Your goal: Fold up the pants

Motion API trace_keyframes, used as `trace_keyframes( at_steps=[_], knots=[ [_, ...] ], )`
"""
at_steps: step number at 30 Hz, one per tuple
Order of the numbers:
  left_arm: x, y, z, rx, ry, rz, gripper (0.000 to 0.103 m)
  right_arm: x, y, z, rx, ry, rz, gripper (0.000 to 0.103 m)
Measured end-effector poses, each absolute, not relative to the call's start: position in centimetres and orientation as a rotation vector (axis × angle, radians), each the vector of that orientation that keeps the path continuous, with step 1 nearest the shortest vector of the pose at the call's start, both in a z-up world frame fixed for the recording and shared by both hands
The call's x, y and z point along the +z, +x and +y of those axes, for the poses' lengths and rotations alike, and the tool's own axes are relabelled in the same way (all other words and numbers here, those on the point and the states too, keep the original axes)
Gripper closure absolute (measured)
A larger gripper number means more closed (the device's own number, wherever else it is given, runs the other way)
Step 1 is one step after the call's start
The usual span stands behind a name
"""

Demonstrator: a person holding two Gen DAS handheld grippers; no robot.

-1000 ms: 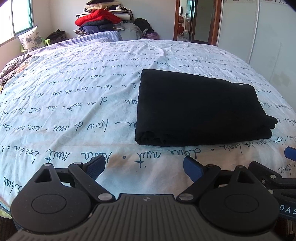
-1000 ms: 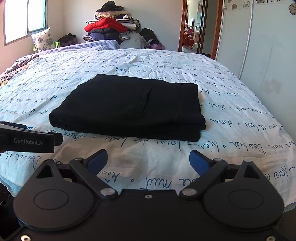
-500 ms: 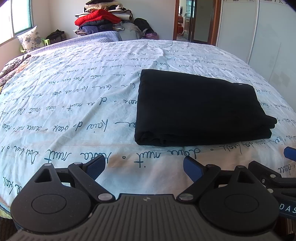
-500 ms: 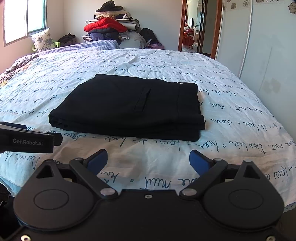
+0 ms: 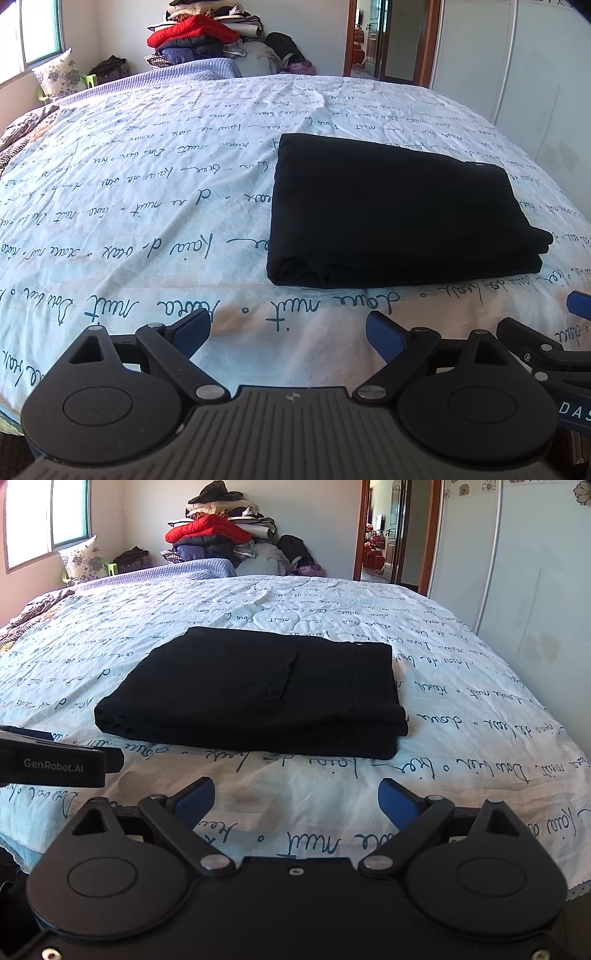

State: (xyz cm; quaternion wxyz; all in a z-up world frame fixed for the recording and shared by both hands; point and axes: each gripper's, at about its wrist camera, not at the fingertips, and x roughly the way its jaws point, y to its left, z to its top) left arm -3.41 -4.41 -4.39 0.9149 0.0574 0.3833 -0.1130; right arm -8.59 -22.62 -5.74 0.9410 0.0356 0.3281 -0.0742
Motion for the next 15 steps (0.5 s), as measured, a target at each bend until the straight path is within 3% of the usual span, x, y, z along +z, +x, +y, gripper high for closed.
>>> trace_keyframes(
  at_steps=[15],
  knots=[
    [-4.55, -3.33, -4.24, -0.24, 0.113, 0.798, 0.01, -5.71, -8.55, -22.53, -0.158, 0.066, 0.673, 0.007]
  ],
)
